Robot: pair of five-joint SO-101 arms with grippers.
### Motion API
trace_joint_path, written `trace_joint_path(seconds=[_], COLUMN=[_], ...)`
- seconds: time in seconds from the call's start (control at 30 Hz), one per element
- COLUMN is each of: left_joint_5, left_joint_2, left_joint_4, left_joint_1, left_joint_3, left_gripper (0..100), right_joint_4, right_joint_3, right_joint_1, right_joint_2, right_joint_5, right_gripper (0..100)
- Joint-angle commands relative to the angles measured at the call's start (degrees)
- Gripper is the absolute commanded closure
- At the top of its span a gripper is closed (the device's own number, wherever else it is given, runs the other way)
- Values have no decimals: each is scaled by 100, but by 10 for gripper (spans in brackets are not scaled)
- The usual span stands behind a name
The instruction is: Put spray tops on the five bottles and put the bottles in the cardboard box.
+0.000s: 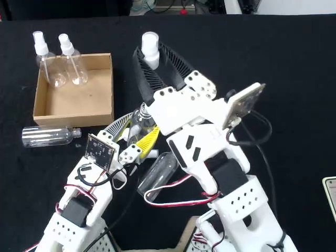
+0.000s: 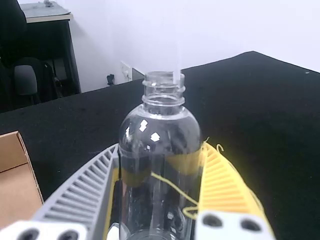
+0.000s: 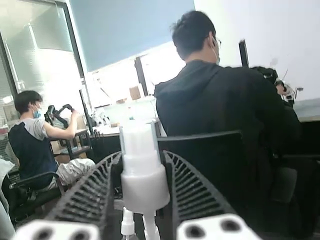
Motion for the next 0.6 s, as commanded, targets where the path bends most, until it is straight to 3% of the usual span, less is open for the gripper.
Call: trace_joint_path(seconds=[0.0, 0.57], left_joint_5=[-53, -53], left_joint_2=[-62, -62], left_joint_4=[-88, -88], left_joint_1=[57, 57], left_joint_3=[-101, -92], left_gripper=[863, 863], right_joint_4=[-62, -105], right_joint_3=[-268, -101], right_joint_1=[-35, 334], right_joint_2=[-154, -145], right_joint_5=[70, 44], right_gripper=[987, 987])
